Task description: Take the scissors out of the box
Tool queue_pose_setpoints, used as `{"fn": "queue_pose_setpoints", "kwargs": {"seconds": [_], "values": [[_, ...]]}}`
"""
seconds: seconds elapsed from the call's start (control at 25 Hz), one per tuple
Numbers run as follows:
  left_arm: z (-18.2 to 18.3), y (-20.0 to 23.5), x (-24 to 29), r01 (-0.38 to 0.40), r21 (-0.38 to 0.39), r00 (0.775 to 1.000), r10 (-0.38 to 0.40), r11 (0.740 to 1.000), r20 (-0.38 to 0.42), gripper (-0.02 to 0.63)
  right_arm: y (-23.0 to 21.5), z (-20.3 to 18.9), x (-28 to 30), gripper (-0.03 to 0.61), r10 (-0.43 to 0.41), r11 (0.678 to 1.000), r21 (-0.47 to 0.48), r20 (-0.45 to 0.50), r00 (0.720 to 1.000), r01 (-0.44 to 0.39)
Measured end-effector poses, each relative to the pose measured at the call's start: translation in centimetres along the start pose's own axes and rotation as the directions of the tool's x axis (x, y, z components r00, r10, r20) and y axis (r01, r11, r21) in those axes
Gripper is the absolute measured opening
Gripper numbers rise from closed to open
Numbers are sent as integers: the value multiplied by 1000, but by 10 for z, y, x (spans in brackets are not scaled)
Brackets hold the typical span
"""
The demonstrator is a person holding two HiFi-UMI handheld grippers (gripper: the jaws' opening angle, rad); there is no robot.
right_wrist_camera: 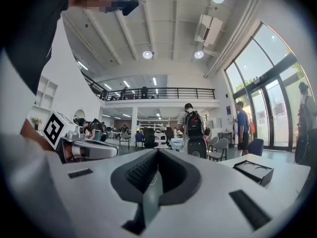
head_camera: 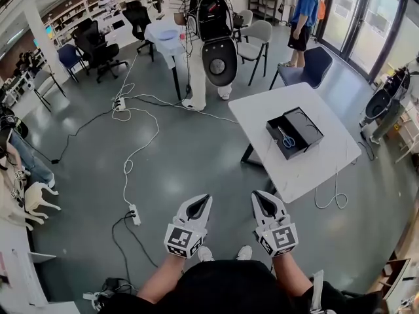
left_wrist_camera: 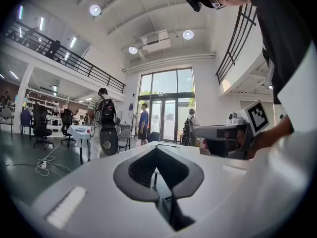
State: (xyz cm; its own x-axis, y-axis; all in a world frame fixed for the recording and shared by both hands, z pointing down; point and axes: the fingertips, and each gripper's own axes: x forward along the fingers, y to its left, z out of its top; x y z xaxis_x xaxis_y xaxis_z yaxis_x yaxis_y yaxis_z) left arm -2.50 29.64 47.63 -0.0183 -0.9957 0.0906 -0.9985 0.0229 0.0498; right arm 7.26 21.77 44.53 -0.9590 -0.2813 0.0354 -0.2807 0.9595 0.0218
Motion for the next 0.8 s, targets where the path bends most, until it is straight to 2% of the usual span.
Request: {"fn": "queue_pose_setpoints", "kwargs": {"seconds": [0.4,0.52,0.8], "values": [[-9,20,-32,41,-6,999,-41,999,-10,5,39,-2,10,9,-27,1000,-4,-22,999,27],[-15,24,-41,55,-5,998,-55,998,-20,5,47,-13,5,9,-47,999,6,-40,998,47],[-26,11,-26,91,-7,995,-91,996,-44,5,32,-23,-3,9,-76,997,20,-46,996,77]]}}
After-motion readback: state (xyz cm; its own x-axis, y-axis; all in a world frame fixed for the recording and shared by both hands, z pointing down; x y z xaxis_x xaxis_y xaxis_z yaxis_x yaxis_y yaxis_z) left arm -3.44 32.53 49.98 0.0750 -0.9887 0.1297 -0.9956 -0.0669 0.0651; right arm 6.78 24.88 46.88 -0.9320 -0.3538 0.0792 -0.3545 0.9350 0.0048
